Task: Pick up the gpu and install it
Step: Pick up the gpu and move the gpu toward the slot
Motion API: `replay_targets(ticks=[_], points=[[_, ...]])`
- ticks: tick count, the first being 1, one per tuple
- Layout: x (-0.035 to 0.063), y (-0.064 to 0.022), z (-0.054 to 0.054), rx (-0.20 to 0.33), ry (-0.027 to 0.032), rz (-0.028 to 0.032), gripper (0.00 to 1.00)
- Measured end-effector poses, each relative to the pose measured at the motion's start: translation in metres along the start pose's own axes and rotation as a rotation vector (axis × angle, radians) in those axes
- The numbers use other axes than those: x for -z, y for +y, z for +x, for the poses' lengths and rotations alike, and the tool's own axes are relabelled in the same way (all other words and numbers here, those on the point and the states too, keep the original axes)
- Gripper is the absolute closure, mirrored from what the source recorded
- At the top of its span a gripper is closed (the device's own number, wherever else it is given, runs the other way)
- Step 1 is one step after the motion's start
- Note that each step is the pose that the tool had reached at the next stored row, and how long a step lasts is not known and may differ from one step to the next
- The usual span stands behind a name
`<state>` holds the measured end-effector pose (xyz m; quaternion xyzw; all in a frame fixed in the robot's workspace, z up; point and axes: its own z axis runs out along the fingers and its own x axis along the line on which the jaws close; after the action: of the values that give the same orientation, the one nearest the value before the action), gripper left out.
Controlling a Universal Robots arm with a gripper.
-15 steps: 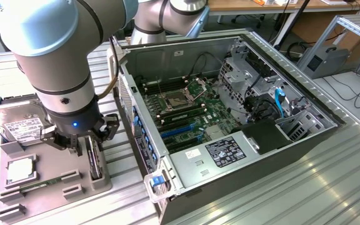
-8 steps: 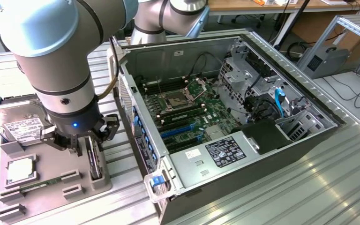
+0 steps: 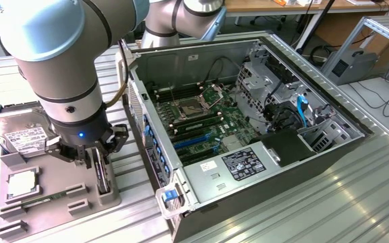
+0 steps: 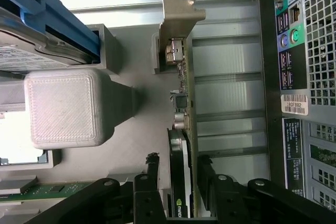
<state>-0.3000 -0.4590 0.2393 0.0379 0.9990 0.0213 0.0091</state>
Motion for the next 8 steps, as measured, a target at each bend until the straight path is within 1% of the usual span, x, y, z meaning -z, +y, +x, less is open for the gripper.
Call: replay_targets(ticks=[1, 8], points=[[0.0, 0.0, 0.0, 0.0, 0.0, 0.0, 0.6], [0.0, 0.0, -0.0001, 0.0, -0.0001, -0.0001, 0.6]])
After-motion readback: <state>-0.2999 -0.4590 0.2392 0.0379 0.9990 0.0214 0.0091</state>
